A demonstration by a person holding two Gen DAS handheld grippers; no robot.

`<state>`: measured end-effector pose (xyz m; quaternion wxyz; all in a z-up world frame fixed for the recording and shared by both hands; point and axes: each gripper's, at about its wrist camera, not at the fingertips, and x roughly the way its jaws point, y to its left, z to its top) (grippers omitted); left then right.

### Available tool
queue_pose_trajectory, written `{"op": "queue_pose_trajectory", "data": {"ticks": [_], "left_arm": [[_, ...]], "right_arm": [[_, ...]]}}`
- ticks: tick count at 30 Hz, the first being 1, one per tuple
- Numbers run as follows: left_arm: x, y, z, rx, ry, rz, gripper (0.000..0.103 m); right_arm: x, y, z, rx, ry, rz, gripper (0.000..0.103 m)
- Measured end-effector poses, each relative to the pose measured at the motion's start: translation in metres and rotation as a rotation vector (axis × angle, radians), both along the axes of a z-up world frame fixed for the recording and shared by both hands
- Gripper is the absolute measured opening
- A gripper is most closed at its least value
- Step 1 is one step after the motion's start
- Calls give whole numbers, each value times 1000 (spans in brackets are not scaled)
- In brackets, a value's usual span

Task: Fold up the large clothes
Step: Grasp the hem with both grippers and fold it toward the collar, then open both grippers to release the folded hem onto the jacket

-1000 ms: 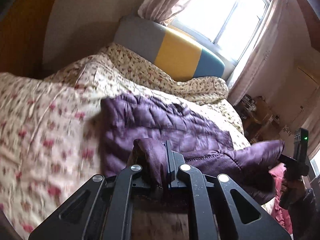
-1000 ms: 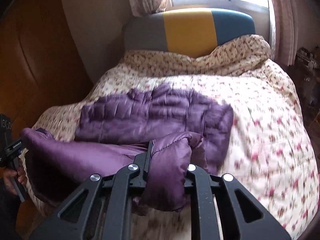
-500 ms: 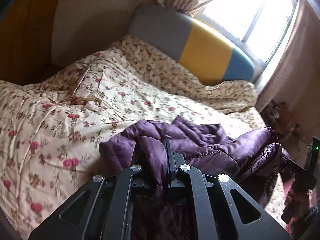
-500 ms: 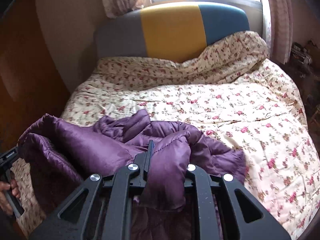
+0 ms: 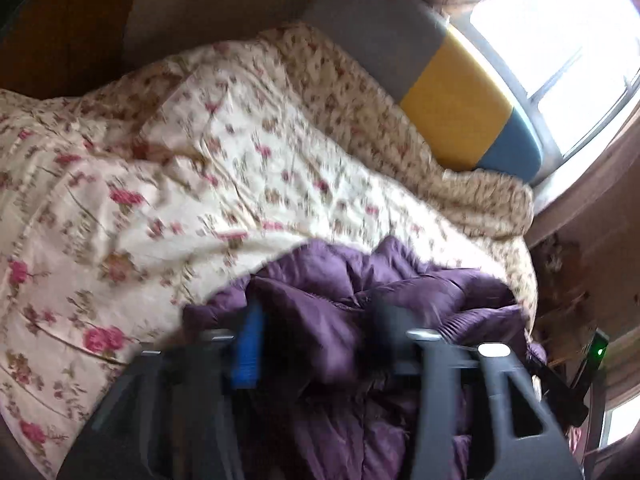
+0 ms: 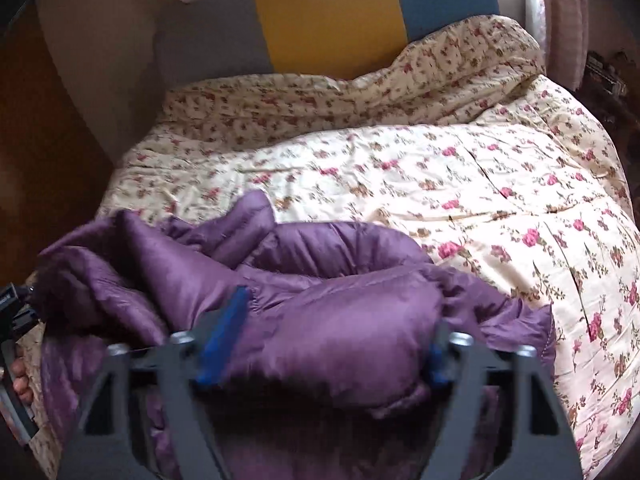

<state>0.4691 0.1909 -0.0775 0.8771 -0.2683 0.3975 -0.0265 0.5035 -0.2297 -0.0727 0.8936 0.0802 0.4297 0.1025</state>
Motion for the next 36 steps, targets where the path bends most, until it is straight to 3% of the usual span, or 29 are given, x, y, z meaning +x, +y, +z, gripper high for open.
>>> {"op": "queue_pose_trajectory", "data": {"ticks": [1, 6, 13, 20, 23, 25, 27, 29, 32, 36], "left_arm": [[-6, 1, 5, 6, -18, 23, 84], [-39, 17, 10, -44, -43, 33, 84], [-95, 13, -25, -140, 7, -31, 84], [-125, -3, -57, -251, 34, -60, 84], [-127, -8, -60, -265, 33, -76, 59], [-128, -10, -61, -263, 37, -89, 34], [-132, -13, -57, -248, 28, -109, 24], [-137, -14, -52, -241, 23, -119, 19], [-149, -17, -47, -221, 25, -133, 17], [-174, -17, -43, -209, 30, -145, 17]], "right_arm": [[-2, 1, 4, 2, -3, 6, 85], [-18, 6, 28, 15, -23, 22, 101], [-64, -18, 48, 48, -45, 16, 101], [-108, -64, -17, 17, 116, -88, 101], [-118, -67, -45, 58, 177, -100, 99], [-122, -66, -48, 101, 173, -94, 82], [-128, -60, -41, 93, 153, -75, 50], [-134, -53, -29, 42, 129, -47, 28], [-146, -48, -17, -9, 111, -17, 18], [-179, -39, -7, -86, 100, 26, 16]]}}
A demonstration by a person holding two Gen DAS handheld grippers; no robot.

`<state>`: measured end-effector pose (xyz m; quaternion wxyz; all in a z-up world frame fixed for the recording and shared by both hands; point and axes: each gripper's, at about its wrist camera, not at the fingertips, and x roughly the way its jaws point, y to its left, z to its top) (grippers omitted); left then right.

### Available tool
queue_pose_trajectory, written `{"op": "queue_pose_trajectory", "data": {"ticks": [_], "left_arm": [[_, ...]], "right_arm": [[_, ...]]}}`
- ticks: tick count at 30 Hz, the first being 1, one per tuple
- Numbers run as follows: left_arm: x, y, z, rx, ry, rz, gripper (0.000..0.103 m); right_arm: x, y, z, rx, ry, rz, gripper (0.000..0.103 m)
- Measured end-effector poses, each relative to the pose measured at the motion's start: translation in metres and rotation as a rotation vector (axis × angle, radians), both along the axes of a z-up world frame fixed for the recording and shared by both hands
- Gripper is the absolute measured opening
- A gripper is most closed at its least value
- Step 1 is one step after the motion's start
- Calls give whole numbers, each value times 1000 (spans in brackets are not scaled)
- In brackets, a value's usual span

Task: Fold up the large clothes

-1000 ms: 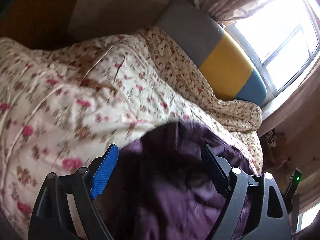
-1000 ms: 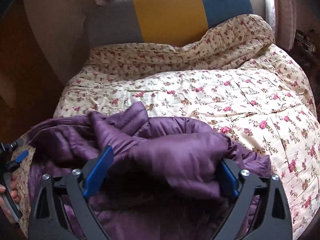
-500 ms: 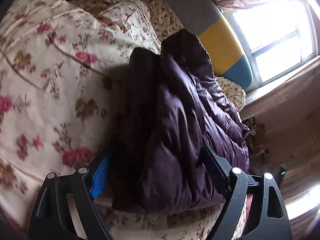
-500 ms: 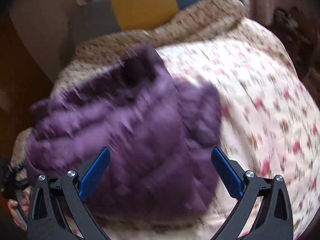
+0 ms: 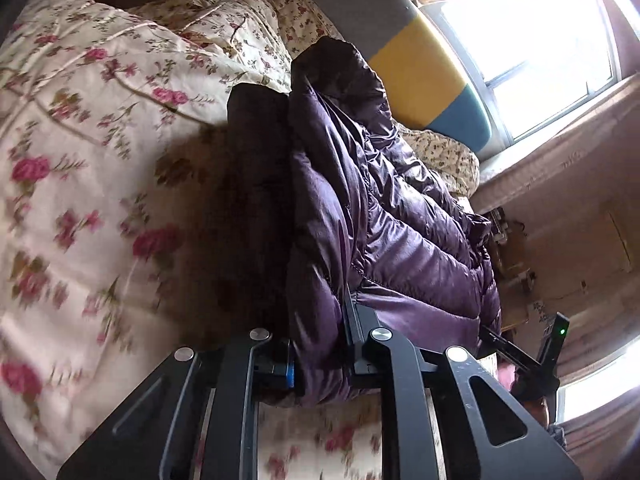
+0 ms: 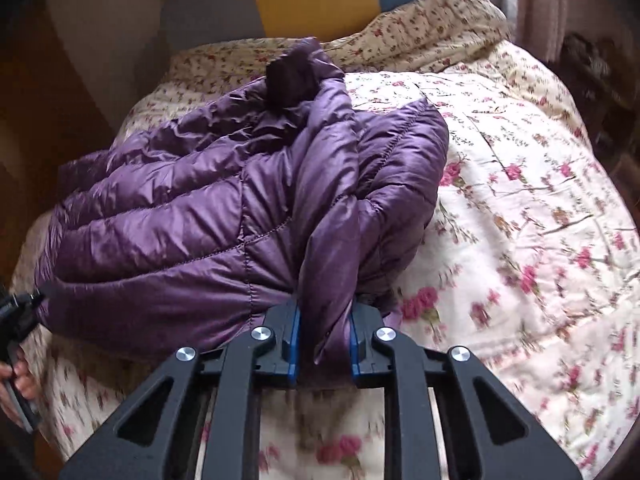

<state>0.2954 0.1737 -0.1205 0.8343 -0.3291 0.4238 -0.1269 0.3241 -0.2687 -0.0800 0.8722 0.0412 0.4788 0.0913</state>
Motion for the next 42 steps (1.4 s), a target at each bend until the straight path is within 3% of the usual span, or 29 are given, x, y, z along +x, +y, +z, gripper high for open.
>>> {"op": "queue_pose_trajectory", "data": {"ticks": [3, 16, 21, 26, 28, 29, 30, 31, 32, 37, 39, 42], "left_arm": [[-23, 3, -1, 11, 1, -14, 17], [-192, 6, -3, 10, -5, -67, 17], [-246, 4, -1, 7, -5, -65, 17], [-274, 4, -3, -6, 11, -55, 17], [-279, 6, 2, -2, 15, -52, 19], [-280, 7, 4, 1, 19, -46, 25], [-278, 10, 8, 13, 17, -39, 39], [-277, 14, 14, 23, 7, -25, 59], [-280, 16, 19, 33, -10, -7, 64], [-266, 33, 44, 69, -74, 53, 67], [-248, 39, 47, 59, -65, 82, 67], [-224, 41, 47, 36, -42, 114, 67]], "right_arm": [[-31, 4, 0, -21, 5, 28, 16], [-208, 20, -5, -213, 12, 142, 16], [-242, 21, -8, -255, 17, 157, 16], [-273, 24, -12, -292, 25, 172, 17], [-278, 23, -10, -313, 23, 171, 28], [-277, 23, -9, -322, 19, 171, 40], [-278, 22, -6, -337, 8, 172, 56], [-277, 22, -3, -351, -5, 172, 61], [-278, 23, -1, -365, -15, 174, 64], [-274, 29, 19, -409, -70, 183, 80], [-265, 30, 27, -390, -97, 175, 86], [-238, 33, 34, -322, -107, 149, 87]]}}
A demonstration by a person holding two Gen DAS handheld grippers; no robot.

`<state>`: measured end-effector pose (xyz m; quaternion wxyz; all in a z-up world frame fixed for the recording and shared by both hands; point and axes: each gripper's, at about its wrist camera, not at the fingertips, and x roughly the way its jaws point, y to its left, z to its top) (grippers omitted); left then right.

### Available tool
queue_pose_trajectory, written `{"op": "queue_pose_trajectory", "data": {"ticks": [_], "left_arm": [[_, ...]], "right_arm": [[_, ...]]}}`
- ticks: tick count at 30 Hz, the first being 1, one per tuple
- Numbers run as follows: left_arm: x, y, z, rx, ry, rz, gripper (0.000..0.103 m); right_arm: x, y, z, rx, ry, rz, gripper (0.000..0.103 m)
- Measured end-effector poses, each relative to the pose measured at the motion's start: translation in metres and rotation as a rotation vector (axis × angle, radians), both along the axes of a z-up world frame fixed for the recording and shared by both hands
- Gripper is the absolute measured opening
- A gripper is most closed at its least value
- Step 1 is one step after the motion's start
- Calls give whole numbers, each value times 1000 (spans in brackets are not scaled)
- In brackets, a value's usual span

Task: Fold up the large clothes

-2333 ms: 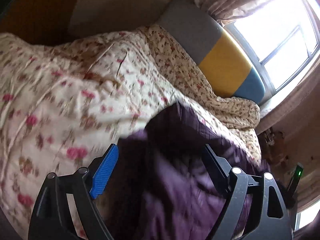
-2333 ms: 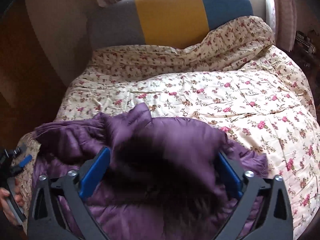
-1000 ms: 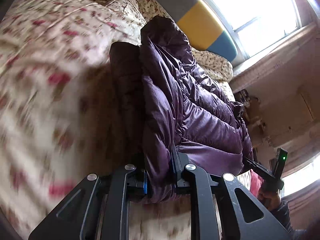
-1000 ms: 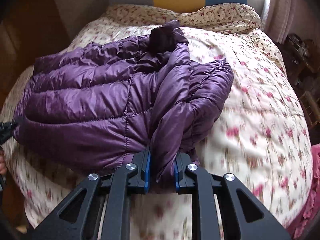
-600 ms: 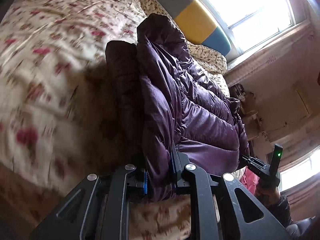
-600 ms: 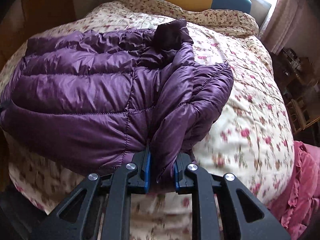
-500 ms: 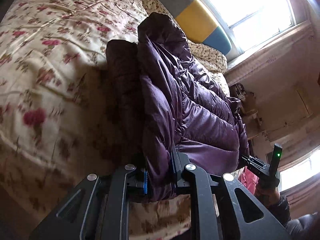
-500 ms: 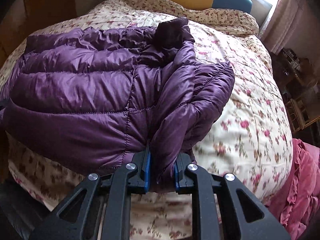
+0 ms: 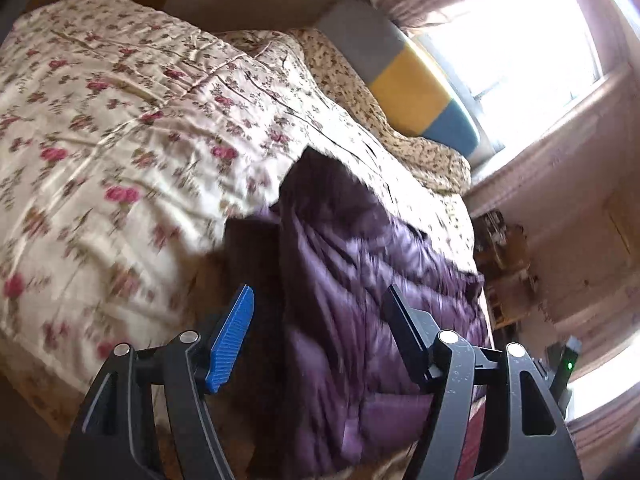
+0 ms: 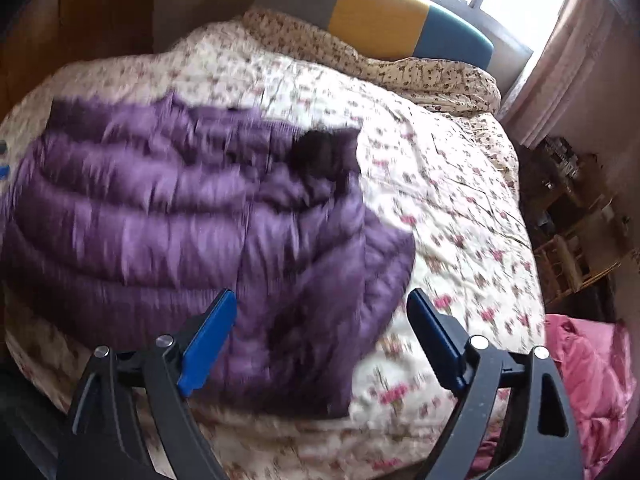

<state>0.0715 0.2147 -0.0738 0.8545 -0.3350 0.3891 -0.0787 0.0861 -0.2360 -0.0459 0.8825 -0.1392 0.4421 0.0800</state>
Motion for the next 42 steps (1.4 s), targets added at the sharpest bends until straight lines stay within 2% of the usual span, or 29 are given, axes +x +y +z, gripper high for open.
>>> {"op": "queue_pose_trajectory", "data": {"ticks": [6, 10, 11, 12, 15, 16, 18, 22, 28, 31, 37, 42], "left_arm": [[57, -7, -6, 4, 50, 11, 67], [81, -11, -9, 47, 80, 29, 65], [87, -12, -11, 49, 90, 25, 61], [92, -14, -12, 76, 106, 30, 49], [100, -20, -16, 145, 130, 31, 26], [101, -23, -15, 190, 135, 40, 21], [105, -28, -14, 258, 133, 54, 21], [120, -39, -17, 377, 150, 78, 21], [140, -57, -35, 530, 169, 71, 21], [145, -62, -47, 595, 152, 72, 24], [152, -60, -61, 598, 124, 104, 29], [151, -58, -62, 589, 113, 115, 29]], "right_arm": [[79, 1, -14, 74, 24, -116, 86], [116, -1, -28, 133, 63, -182, 83], [123, -1, -32, 162, 85, -186, 72], [127, 2, -35, 177, 101, -182, 47], [130, 11, -40, 154, 91, -158, 16], [128, 16, -39, 125, 63, -150, 13], [125, 23, -38, 71, 4, -148, 9], [128, 29, -44, 0, -61, -173, 9], [143, 30, -66, -67, -60, -208, 10], [152, 28, -80, -73, -38, -223, 11], [161, 28, -101, -70, -31, -240, 14], [162, 27, -102, -61, -33, -244, 14]]}}
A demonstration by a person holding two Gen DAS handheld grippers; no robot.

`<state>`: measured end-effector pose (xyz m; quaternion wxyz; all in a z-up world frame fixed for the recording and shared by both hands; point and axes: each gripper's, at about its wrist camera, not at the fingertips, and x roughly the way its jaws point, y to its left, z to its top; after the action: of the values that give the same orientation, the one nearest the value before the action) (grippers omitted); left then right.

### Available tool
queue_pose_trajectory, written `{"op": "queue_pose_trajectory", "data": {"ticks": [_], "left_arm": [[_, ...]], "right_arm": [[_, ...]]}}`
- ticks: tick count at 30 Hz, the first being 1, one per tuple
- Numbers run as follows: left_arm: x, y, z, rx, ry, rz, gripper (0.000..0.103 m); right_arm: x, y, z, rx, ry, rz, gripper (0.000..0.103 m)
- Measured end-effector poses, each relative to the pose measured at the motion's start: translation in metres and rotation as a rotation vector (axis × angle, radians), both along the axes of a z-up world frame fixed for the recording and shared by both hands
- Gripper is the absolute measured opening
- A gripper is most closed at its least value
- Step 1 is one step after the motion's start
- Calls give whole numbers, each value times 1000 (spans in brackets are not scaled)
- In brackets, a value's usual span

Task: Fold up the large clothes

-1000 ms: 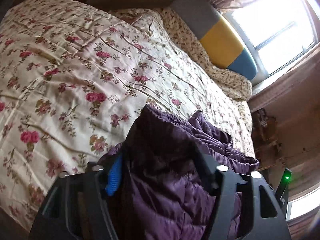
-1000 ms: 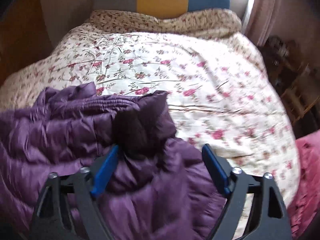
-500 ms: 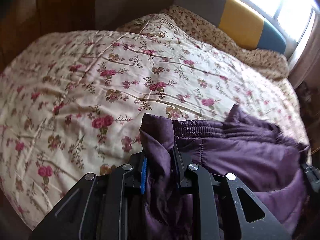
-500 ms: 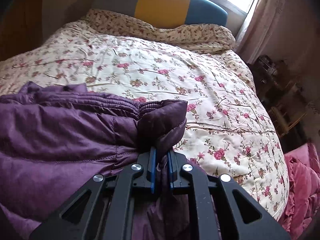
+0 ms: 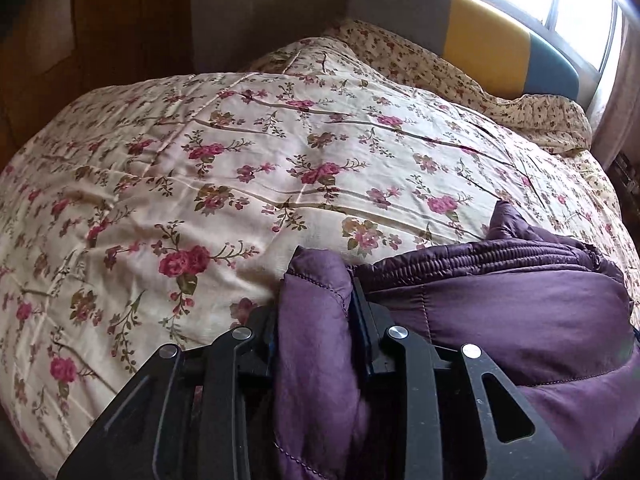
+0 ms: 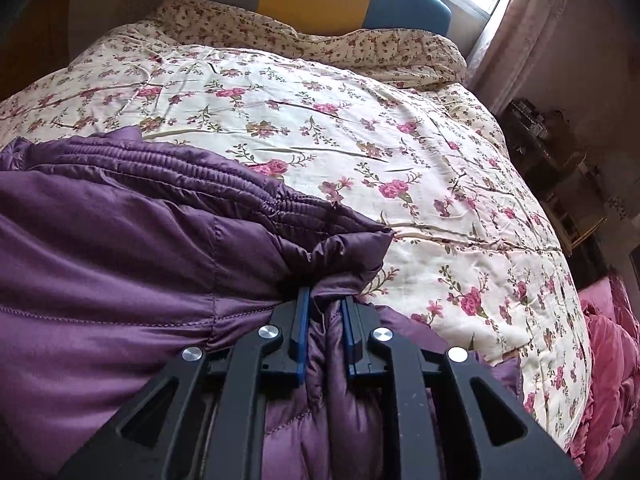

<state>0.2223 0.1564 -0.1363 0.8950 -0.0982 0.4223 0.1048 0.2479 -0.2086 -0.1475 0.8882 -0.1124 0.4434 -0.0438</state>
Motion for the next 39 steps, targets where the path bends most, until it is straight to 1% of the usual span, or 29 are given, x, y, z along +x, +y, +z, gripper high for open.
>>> {"op": "queue_pose_trajectory", "data": {"ticks": [2, 3, 4, 5, 6, 7, 8, 9, 11, 14, 17, 20, 22, 24, 26, 27, 30, 35, 39], "left_arm": [[0, 0, 1, -2, 1, 1, 29], [-1, 0, 3, -10, 1, 0, 31], [-2, 2, 5, -18, 3, 6, 42], [-4, 6, 7, -26, 8, 25, 50], [-8, 12, 13, -53, -1, 41, 66], [-12, 15, 17, -78, -17, 42, 71], [-17, 17, 23, -87, -32, 46, 73], [-23, 16, 31, -84, -53, 44, 73], [-32, 12, 44, -74, -95, 34, 73], [-45, -3, 64, -53, -161, 6, 73], [-55, -23, 78, -79, -208, -46, 73], [-58, -47, 80, -93, -222, -107, 73], [-58, -64, 74, -91, -216, -148, 73], [-56, -77, 65, -79, -202, -176, 73], [-55, -84, 56, -69, -188, -183, 73], [-52, -87, 50, -59, -180, -186, 73], [-50, -89, 33, -60, -160, -185, 73], [-48, -93, 19, -41, -164, -186, 74], [-46, -93, 12, -45, -163, -177, 74]], "right_arm": [[0, 1, 2, -10, 4, 1, 15], [-1, -1, 3, -15, 3, -1, 14], [-2, -1, 5, -18, 4, -4, 16], [-2, -4, 8, -21, 3, -12, 21], [-3, -5, 11, -24, 2, -19, 31], [-4, -7, 15, -23, -4, -32, 39], [-6, -9, 20, -8, -14, -42, 52], [-9, -12, 26, 21, -22, -45, 54], [-15, -7, 39, 36, -43, -43, 54], [-26, 9, 59, 73, -78, -16, 55], [-43, 42, 78, 144, -105, 63, 61], [-52, 73, 83, 181, -113, 122, 61], [-57, 93, 78, 202, -113, 153, 61], [-59, 111, 67, 184, -101, 179, 61], [-58, 119, 56, 156, -106, 191, 62], [-56, 119, 48, 147, -95, 173, 64], [-52, 116, 34, 156, -92, 161, 65], [-48, 119, 17, 141, -102, 159, 65], [-45, 118, 10, 146, -102, 153, 65]]}}
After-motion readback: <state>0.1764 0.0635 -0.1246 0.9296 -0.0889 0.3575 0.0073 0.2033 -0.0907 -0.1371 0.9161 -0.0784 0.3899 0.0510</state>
